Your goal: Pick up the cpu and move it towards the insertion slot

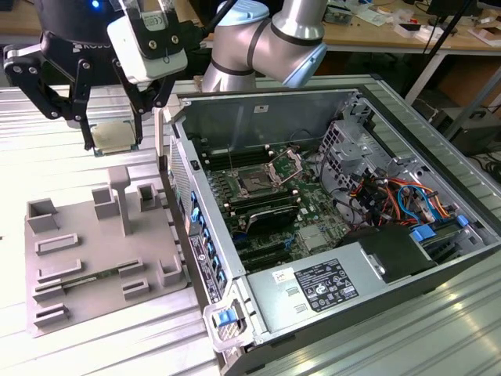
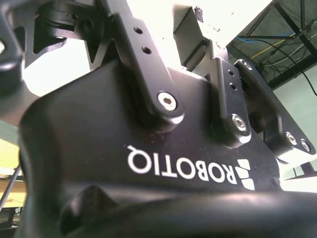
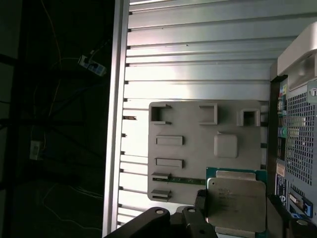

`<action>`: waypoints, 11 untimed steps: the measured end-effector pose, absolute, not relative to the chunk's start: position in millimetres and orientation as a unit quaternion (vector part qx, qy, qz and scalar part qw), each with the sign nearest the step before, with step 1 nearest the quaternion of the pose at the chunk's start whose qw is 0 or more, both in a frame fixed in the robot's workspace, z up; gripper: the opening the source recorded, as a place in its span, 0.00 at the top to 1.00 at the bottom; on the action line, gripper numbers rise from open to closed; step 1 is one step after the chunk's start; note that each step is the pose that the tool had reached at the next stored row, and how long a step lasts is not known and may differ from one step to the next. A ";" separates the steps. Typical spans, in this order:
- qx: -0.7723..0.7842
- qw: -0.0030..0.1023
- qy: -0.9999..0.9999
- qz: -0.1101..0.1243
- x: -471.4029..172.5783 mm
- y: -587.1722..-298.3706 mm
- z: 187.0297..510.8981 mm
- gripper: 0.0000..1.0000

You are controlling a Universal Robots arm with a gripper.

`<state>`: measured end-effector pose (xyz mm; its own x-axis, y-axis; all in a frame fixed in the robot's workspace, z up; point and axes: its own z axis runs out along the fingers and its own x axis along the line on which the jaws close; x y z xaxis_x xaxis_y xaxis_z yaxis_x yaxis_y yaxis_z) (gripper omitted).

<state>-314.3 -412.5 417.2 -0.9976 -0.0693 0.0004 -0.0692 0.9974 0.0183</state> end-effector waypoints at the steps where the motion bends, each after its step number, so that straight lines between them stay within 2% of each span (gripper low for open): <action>1: 0.035 0.001 -0.999 -0.009 -313.9 -412.5 417.1 0.47; 11: 0.035 0.000 -0.999 -0.009 -308.9 -412.5 416.2 0.47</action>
